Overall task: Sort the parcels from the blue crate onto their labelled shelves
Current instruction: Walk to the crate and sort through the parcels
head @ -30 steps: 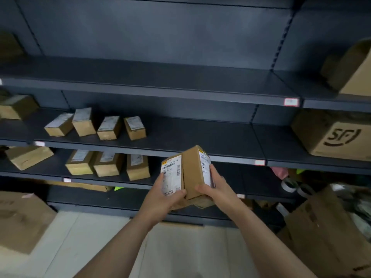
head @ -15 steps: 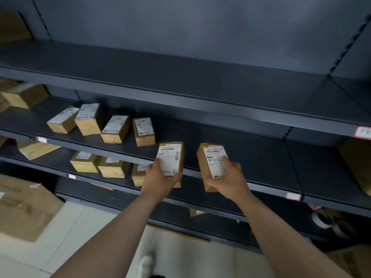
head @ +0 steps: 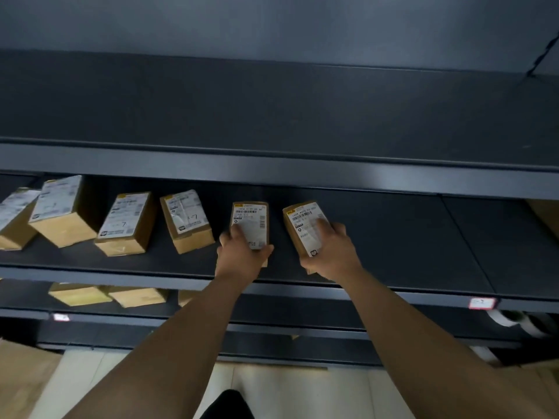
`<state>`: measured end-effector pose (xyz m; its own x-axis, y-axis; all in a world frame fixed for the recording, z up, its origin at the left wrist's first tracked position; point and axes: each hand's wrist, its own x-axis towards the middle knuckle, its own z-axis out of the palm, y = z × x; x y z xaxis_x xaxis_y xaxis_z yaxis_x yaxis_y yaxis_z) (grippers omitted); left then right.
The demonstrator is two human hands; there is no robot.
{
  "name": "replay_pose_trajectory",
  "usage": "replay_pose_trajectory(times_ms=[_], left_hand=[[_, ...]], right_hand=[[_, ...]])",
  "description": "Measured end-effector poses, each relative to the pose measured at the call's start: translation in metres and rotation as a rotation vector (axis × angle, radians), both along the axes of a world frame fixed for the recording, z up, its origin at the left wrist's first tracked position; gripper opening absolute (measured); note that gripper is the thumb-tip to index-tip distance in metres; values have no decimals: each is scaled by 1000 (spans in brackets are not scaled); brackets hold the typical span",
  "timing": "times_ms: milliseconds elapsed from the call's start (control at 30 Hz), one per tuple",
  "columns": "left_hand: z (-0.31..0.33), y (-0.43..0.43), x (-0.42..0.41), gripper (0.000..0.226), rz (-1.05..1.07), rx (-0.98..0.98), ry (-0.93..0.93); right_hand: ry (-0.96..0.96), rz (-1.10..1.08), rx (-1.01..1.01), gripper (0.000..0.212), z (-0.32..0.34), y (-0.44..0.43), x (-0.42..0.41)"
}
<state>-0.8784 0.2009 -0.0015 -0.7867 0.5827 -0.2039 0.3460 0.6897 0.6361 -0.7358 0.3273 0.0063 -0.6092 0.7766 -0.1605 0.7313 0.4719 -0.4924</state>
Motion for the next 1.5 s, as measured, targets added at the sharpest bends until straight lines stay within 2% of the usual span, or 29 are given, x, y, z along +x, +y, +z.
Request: replay_pose_trajectory(times_ms=[333, 500, 600, 733, 867, 967, 1167, 1267, 1500], left_hand=[[-21, 7, -24, 89, 48, -6, 52], [-9, -1, -15, 87, -17, -137, 260], [9, -16, 4, 72, -89, -202, 405], [37, -38, 46, 48, -195, -165, 491], [60, -54, 104, 42, -301, -144, 562], [74, -59, 150, 45, -369, -92, 560], [89, -59, 238, 47, -587, -46, 562], [85, -64, 275, 41, -745, 24, 537], [81, -101, 358, 35, -1105, 86, 488]], right_hand=[[0, 39, 4, 88, -22, 12, -37], [15, 84, 109, 88, -20, 5, -32], [90, 111, 172, 72, -8, -5, -11], [132, 151, 249, 55, 17, -22, 38], [196, 173, 352, 46, 40, -39, 101], [173, 157, 405, 45, 51, -54, 151], [130, -63, 424, 44, 65, -95, 254], [90, -184, 477, 43, 62, -122, 303], [-72, -528, 422, 43, 59, -230, 401]])
